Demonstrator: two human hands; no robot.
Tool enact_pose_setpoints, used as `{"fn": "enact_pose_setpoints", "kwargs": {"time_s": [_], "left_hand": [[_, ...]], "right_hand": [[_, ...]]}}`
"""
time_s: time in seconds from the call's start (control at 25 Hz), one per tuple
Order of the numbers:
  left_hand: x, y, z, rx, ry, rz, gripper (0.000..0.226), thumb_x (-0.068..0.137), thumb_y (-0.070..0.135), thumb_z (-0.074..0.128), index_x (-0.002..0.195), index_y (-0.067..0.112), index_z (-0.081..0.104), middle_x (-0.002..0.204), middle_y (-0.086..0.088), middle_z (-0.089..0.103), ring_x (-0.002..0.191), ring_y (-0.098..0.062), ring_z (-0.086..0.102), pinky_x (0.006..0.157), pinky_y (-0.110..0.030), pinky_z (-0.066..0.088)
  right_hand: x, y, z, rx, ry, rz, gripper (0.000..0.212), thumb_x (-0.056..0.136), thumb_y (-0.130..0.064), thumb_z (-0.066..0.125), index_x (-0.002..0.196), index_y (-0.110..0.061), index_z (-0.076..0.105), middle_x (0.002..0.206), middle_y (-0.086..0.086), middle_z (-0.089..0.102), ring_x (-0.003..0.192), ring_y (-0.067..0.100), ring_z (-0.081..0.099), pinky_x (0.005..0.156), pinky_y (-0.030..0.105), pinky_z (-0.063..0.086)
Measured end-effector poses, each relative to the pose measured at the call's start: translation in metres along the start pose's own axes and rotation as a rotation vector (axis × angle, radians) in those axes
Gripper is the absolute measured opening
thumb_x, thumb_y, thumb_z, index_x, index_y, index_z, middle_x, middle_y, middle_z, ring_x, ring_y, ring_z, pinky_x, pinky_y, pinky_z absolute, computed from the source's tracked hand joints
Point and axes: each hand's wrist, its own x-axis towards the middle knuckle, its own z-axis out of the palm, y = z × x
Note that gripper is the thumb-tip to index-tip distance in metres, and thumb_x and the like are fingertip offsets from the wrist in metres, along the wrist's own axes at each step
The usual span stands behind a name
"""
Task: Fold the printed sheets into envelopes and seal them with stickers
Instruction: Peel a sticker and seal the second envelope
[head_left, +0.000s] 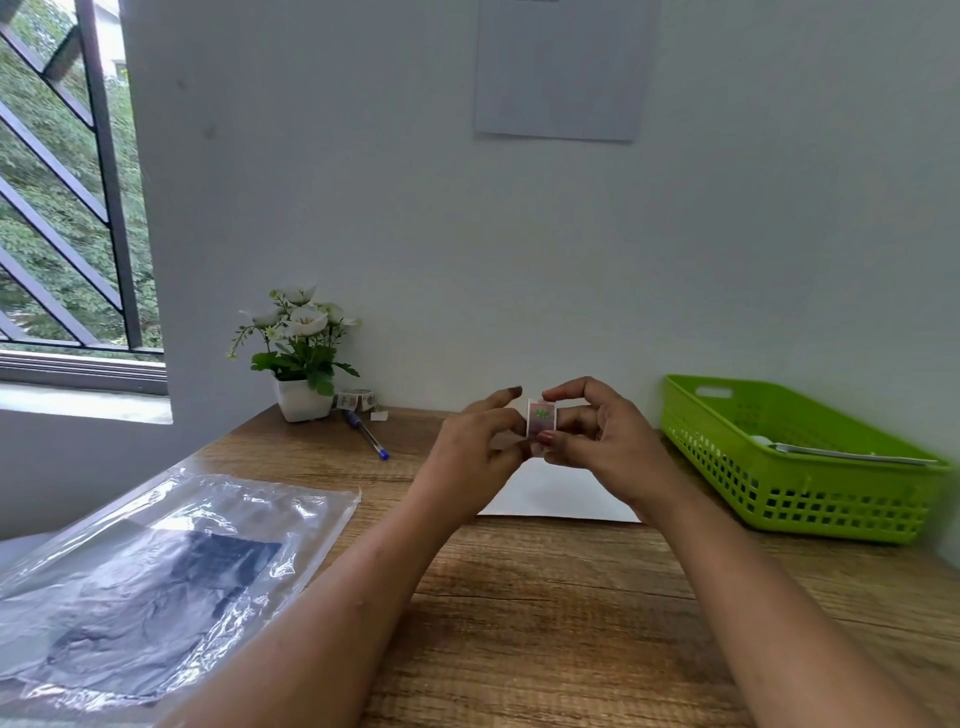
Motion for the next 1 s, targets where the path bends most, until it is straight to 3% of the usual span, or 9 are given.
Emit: {"fn": "enact_pose_setpoints", "kwargs": {"time_s": [0.16,0.24,0.36,0.56,0.8,1.0], "left_hand": [[0.001,0.003,0.005,-0.434,0.012,-0.293,0.015,0.089,0.005,0.055,0.09,-0.002,0.068,0.13,-0.001,0.06,0.103,-0.018,0.064,0.084,-0.029,0.056],[0.002,0.004,0.003,-0.612,0.019,-0.369,0.011,0.091,0.006,0.056,0.084,0.0,0.062,0.122,-0.005,0.064,0.097,-0.022,0.066,0.078,-0.029,0.058],[0.002,0.012,0.004,-0.788,-0.036,-0.406,0.007,0.091,0.013,0.06,0.092,0.006,0.06,0.107,-0.006,0.067,0.091,-0.021,0.068,0.078,-0.031,0.058],[0.003,0.016,0.008,-0.861,0.077,-0.502,0.029,0.082,0.013,0.071,0.103,0.014,0.051,0.109,-0.011,0.061,0.095,-0.025,0.068,0.079,-0.035,0.059],[0.001,0.015,0.004,-0.75,0.047,-0.493,0.03,0.082,0.008,0.071,0.1,0.021,0.05,0.097,-0.002,0.073,0.093,-0.022,0.069,0.08,-0.036,0.056],[0.001,0.02,0.001,-0.73,0.109,-0.469,0.036,0.083,0.007,0.07,0.097,0.024,0.042,0.094,-0.001,0.074,0.088,-0.018,0.069,0.06,-0.025,0.049]], "right_hand": [[-0.002,-0.002,0.001,-0.086,-0.018,-0.036,0.031,0.079,0.005,0.069,0.102,-0.013,0.057,0.089,0.007,0.075,0.086,0.018,0.071,0.073,0.028,0.057],[-0.002,-0.004,0.0,-0.136,0.01,-0.066,0.03,0.076,0.003,0.072,0.097,-0.012,0.058,0.086,0.007,0.076,0.084,0.017,0.072,0.075,0.028,0.058],[-0.004,-0.006,-0.001,-0.231,0.019,-0.082,0.03,0.074,0.001,0.075,0.095,-0.012,0.057,0.081,0.004,0.076,0.079,0.014,0.072,0.074,0.026,0.058],[-0.004,-0.005,0.004,-0.256,-0.011,-0.101,0.028,0.078,-0.002,0.072,0.096,-0.015,0.053,0.082,-0.003,0.076,0.079,0.008,0.071,0.075,0.022,0.057],[-0.004,-0.001,0.004,-0.303,0.034,-0.116,0.032,0.08,0.0,0.069,0.092,-0.025,0.053,0.084,-0.003,0.075,0.082,0.009,0.071,0.077,0.03,0.059],[-0.005,0.001,0.009,-0.409,0.117,-0.201,0.027,0.082,-0.005,0.069,0.091,-0.025,0.053,0.088,-0.003,0.075,0.085,0.004,0.071,0.081,0.03,0.058]]}}
